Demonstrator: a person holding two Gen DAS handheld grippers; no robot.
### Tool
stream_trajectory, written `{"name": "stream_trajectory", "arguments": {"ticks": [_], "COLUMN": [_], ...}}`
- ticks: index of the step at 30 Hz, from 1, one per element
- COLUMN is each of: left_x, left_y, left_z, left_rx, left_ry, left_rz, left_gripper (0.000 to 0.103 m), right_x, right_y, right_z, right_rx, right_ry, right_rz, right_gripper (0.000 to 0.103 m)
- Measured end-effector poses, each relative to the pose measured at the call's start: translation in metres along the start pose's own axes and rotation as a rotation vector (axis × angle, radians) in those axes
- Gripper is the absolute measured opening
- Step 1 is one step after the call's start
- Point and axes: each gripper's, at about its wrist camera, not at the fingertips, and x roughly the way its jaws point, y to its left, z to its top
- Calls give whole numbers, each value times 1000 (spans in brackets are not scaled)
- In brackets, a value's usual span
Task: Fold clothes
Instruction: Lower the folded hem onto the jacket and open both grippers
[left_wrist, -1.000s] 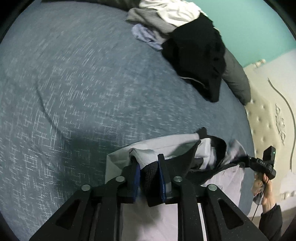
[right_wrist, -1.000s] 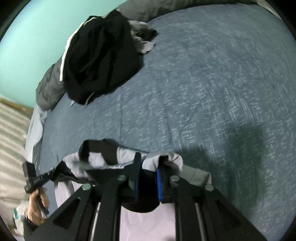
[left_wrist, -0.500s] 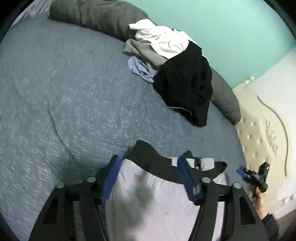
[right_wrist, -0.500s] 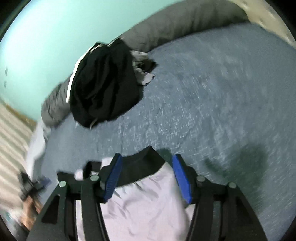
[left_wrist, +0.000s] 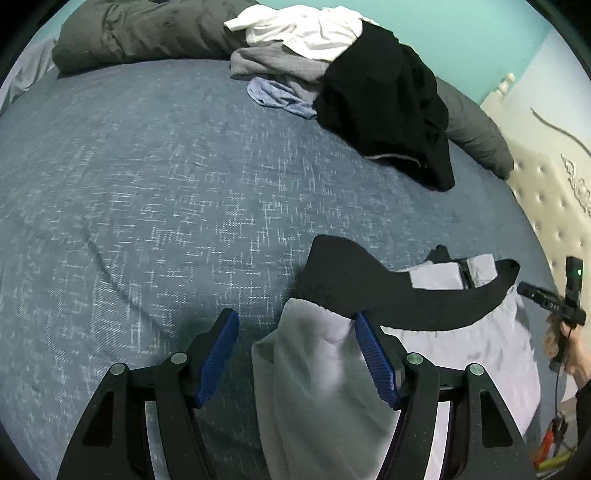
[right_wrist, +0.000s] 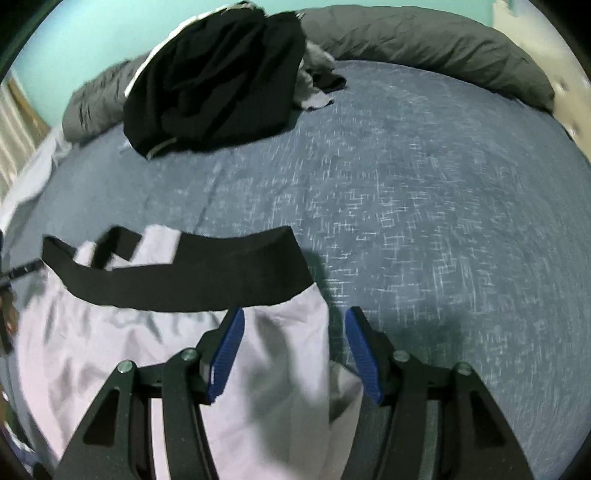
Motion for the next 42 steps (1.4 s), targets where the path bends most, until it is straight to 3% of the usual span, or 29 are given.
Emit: {"name": "stream_trajectory", "arguments": {"ticks": [3, 4, 5, 9, 12, 17, 22, 25, 28, 30, 34, 36, 39, 42], "left_x": [7, 8, 8, 2, -16, -29, 1, 16, 23, 15, -21, -39, -63, -84], "left_y": [-2, -3, -5, -12, -13, -18, -16, -12, -7, -6, -2, 0, -6, -17], "left_z": [-3, -5, -6, -7, -4, 10, 17, 12, 8, 5, 1, -5, -24, -52], "left_rx": [16, 22, 33, 69, 64, 45, 20, 2, -32, -39, -87, -122, -165, -177], "left_ry": [7, 6, 1, -27, -84, -133, -49, -39, -30, -49, -118, -149, -176, -211], "left_rz": [-12, -18, -20, -17, -32, -38, 10, 34, 27, 38, 23, 12, -21, -49], "left_gripper": [41, 36, 29, 16, 12, 12, 12, 17, 26, 43, 56, 58, 58, 58], "right_x": [12, 16, 18, 18, 1, -21, 1, 20, 34, 34, 5, -21, -61, -92], "right_y": [2, 2, 4, 13, 12, 6, 3, 3, 2, 4, 12, 14, 24, 43], "right_z": [0, 0, 0, -4, -3, 5, 15, 15, 10, 8, 7, 3, -15, -42], "right_rx": [-36, -47, -57, -103, -98, -74, -36, -33, -21, -32, -51, -9, 52, 88], "right_ry": [10, 11, 6, -21, -98, -189, -117, -69, -38, -26, -100, -168, -244, -298], "right_rz": [-29, -34, -26, -25, -44, -100, -159, -189, -188, -197, -277, -259, -160, -10], "right_gripper": [55, 51, 40, 11, 8, 8, 8, 8, 9, 13, 36, 38, 38, 38]}}
